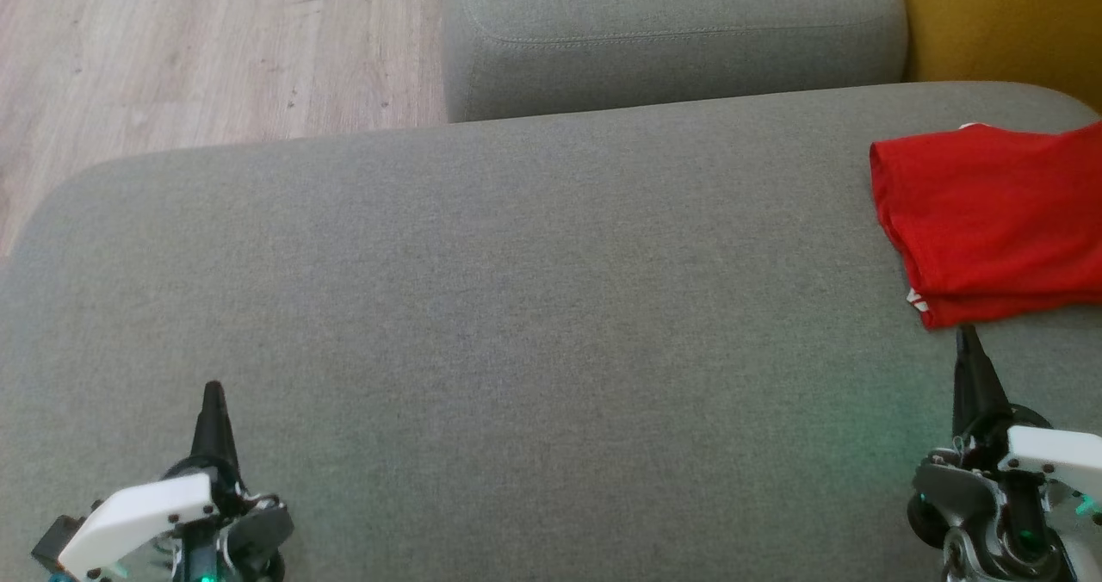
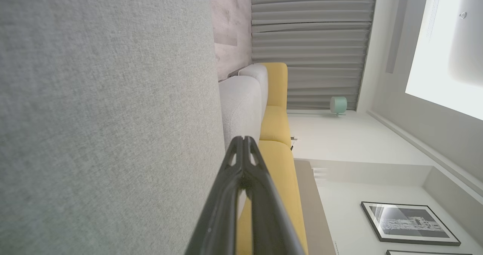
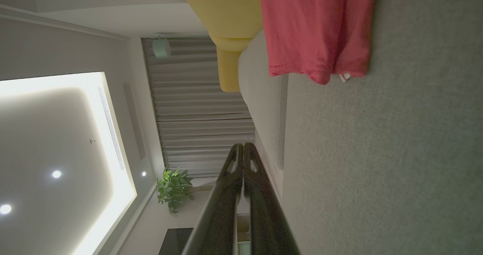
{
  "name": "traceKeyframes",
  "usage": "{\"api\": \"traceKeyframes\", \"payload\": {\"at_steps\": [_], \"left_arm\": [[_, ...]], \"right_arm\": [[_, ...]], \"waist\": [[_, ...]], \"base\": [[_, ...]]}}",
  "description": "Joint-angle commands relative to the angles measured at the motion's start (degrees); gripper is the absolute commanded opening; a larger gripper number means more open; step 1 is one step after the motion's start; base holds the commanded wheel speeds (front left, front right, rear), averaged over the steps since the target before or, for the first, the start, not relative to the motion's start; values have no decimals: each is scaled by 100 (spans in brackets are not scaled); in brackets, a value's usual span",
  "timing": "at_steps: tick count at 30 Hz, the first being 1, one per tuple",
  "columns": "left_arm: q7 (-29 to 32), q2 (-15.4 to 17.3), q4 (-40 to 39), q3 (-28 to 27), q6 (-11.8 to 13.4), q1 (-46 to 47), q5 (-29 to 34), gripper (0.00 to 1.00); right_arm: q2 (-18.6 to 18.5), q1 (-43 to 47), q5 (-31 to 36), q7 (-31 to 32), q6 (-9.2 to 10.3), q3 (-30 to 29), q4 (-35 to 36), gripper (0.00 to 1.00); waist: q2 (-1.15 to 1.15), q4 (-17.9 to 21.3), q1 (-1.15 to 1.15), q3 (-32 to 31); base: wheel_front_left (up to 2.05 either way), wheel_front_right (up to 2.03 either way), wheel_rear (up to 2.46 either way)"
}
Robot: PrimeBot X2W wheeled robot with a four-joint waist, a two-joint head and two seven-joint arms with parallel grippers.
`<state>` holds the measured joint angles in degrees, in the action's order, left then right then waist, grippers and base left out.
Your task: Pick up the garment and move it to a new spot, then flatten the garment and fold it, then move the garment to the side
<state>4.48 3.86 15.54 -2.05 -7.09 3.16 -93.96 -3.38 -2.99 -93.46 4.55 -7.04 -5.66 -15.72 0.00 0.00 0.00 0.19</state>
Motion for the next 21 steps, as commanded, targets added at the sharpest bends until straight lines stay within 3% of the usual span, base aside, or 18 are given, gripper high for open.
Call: {"api": "traceKeyframes", "payload": {"at_steps": [1,21], "left_arm": [[20,64,-160,-222,-40,284,-8,0],[59,29,-158,-271,-40,288,33,0]], "right_arm": [[-91,-302,-34,36,-45,110,181,0],[-60,-305,3,71,-45,66,178,0]], "waist": [[0,0,0,-1],[0,0,0,-1]], "base": [[0,0,0],[0,0,0]]}}
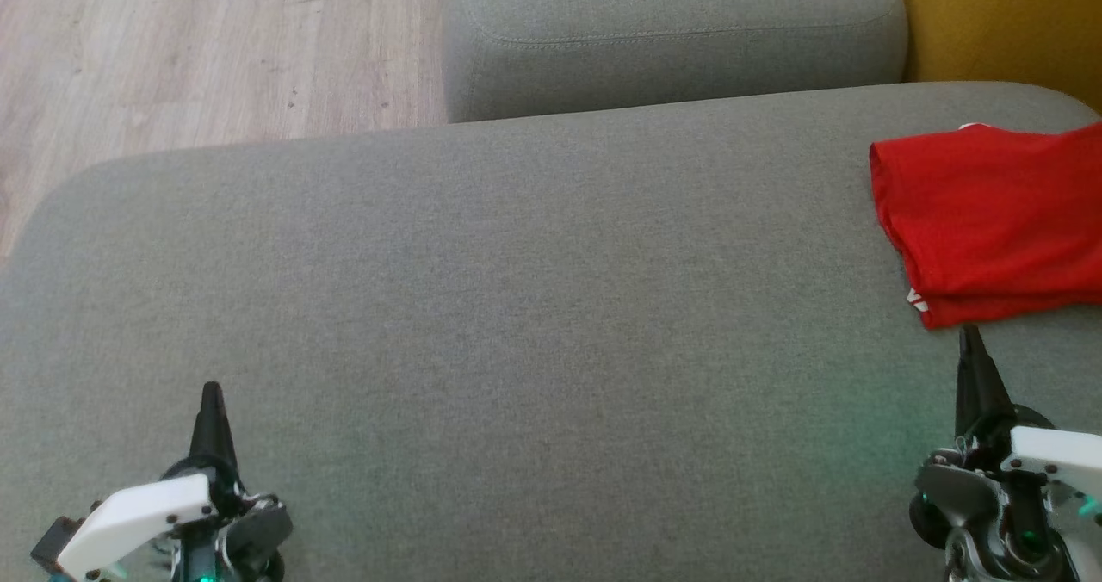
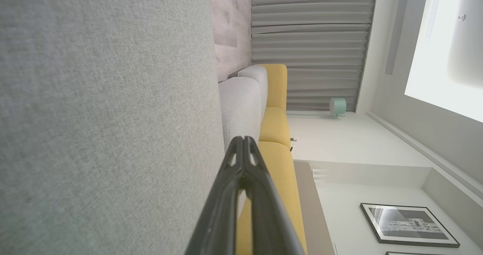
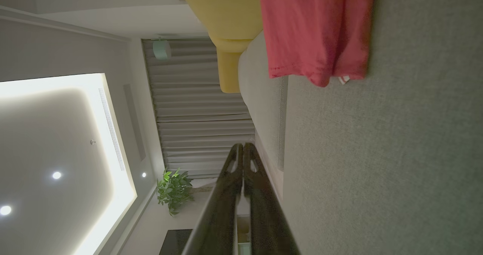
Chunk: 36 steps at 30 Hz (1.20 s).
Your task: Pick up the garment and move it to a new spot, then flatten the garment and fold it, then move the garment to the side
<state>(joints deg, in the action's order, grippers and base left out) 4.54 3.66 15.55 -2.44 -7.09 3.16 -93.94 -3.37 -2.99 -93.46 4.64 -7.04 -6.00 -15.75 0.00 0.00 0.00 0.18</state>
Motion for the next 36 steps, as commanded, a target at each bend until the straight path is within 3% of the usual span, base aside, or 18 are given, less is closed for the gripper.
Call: {"api": "traceKeyframes", "payload": {"at_steps": [1,36], "left_arm": [[54,48,-159,-233,-40,288,32,0],[106,2,-155,-297,-40,293,86,0]], "right_arm": [[-60,-305,4,64,-45,98,181,0],[-20,-310,52,110,-45,42,178,0]], "waist": [[0,0,0,0],[0,0,0,0]], "base": [[0,0,0],[0,0,0]]}}
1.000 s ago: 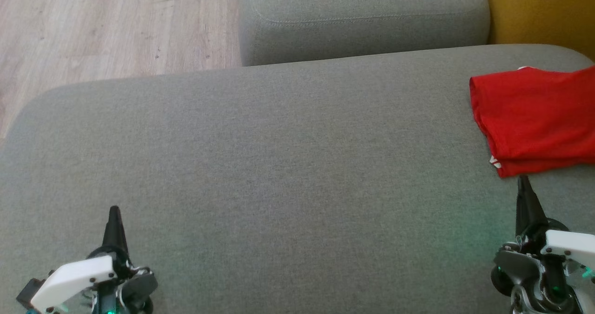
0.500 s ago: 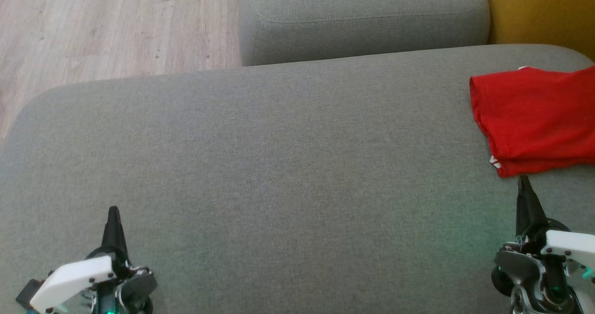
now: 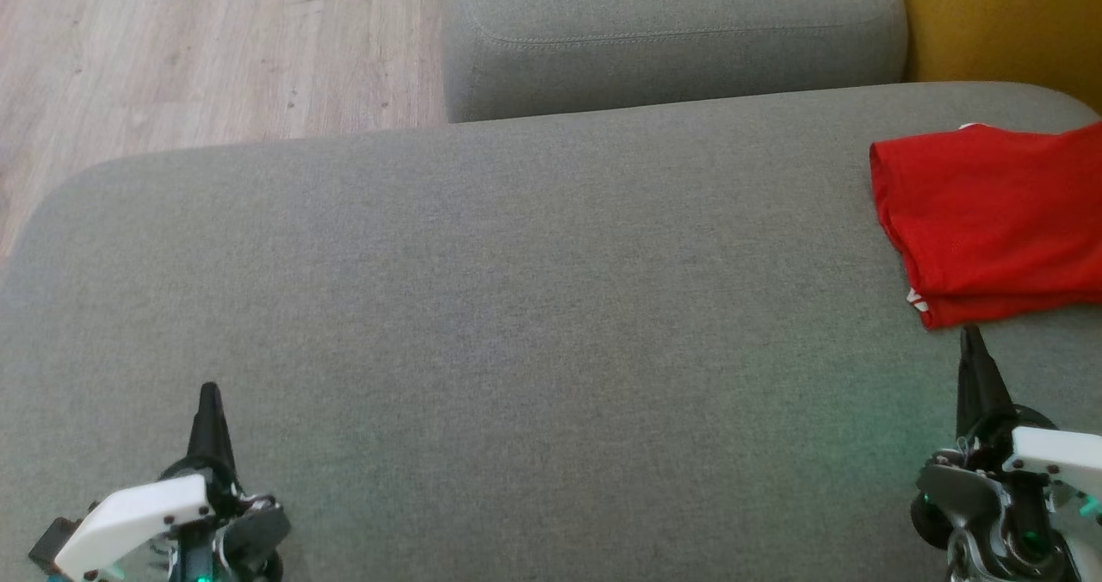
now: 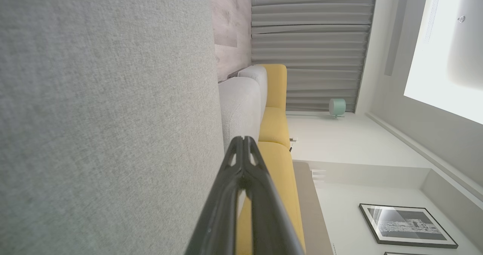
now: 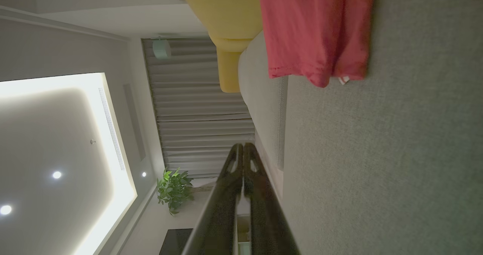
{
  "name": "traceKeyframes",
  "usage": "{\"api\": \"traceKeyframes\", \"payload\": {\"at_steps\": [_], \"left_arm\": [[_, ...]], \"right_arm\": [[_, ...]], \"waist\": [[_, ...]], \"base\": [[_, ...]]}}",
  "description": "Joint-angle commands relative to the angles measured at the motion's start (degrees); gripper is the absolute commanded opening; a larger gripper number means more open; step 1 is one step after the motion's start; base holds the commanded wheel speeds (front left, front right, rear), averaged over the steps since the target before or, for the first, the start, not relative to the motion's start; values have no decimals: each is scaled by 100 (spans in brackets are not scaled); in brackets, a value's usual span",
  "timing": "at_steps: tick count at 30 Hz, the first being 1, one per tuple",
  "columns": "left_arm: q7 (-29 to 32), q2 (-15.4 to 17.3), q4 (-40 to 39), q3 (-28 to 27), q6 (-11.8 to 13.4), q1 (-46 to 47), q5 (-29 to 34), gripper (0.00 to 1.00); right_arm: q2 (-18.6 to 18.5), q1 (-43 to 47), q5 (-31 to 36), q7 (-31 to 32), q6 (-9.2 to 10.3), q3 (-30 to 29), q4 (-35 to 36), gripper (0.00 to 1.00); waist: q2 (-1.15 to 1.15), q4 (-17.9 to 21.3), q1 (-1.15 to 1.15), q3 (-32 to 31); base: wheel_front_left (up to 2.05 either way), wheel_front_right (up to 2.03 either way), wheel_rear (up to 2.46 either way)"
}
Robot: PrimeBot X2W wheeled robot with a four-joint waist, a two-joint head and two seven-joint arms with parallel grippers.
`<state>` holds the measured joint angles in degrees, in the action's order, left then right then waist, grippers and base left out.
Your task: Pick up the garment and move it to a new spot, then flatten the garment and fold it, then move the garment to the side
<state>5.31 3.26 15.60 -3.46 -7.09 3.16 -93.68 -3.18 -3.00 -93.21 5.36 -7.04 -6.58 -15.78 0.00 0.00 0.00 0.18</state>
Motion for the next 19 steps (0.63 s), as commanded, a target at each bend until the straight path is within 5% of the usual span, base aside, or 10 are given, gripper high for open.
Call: {"api": "traceKeyframes", "payload": {"at_steps": [1,19], "left_arm": [[30,42,-160,-198,-40,293,61,0],[50,25,-159,-222,-40,295,81,0]], "right_arm": [[-38,-310,29,39,-45,97,181,0],[-23,-312,47,56,-45,76,180,0]], "waist": [[0,0,0,0],[0,0,0,0]], "base": [[0,0,0],[0,0,0]]}}
